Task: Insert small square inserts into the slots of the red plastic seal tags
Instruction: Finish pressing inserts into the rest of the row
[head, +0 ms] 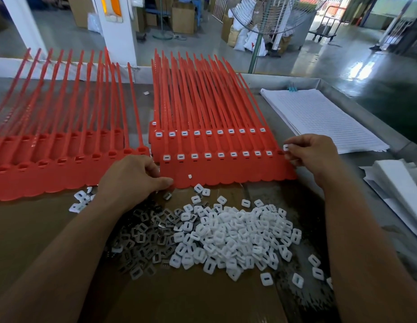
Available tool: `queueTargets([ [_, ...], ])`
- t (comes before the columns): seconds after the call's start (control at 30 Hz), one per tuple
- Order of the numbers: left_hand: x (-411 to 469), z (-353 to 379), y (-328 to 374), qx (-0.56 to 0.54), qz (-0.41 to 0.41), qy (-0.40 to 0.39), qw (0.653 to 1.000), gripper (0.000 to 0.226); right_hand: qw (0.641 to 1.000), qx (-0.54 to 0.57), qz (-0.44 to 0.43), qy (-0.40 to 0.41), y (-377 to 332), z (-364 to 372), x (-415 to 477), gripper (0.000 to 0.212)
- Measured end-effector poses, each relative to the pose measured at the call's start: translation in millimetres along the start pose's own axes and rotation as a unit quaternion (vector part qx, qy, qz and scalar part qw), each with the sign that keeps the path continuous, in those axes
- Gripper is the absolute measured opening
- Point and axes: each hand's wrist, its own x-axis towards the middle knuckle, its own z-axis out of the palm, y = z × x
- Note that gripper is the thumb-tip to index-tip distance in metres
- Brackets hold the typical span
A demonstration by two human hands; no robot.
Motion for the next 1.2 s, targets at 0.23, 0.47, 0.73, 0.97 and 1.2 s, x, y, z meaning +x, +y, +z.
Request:
queueTargets([
  [0.23,-0.6,1.0,-0.9,0.001,0.007,-0.001,1.000,0.026,0.999,-0.018,-0.011,0.030,14.0,7.9,5.6,0.009],
  [0.47,-0.1,1.6,-3.1,0.002,0.007,-0.002,1.000,0.026,0.997,-0.079,-0.022,0.009,20.6,15.0,9.8,0.014],
  [0.73,-0.4,1.5,-2.6,0.002,0.014,-0.003,1.000,0.027,0.996,-0.077,-0.034,0.016,20.3,14.2,9.2,0.020],
  [0.97,-1.6,1.6,-3.3,0.005,0.012,0.002,1.000,0.026,0.997,-0.073,-0.010,0.009,20.9,13.1,11.8,0.019],
  [1.2,0.6,1.9,-1.8,0.004,0.011,0.002,1.000,0.026,0.999,-0.036,0.012,0.001,17.9,14.1,11.3,0.020],
])
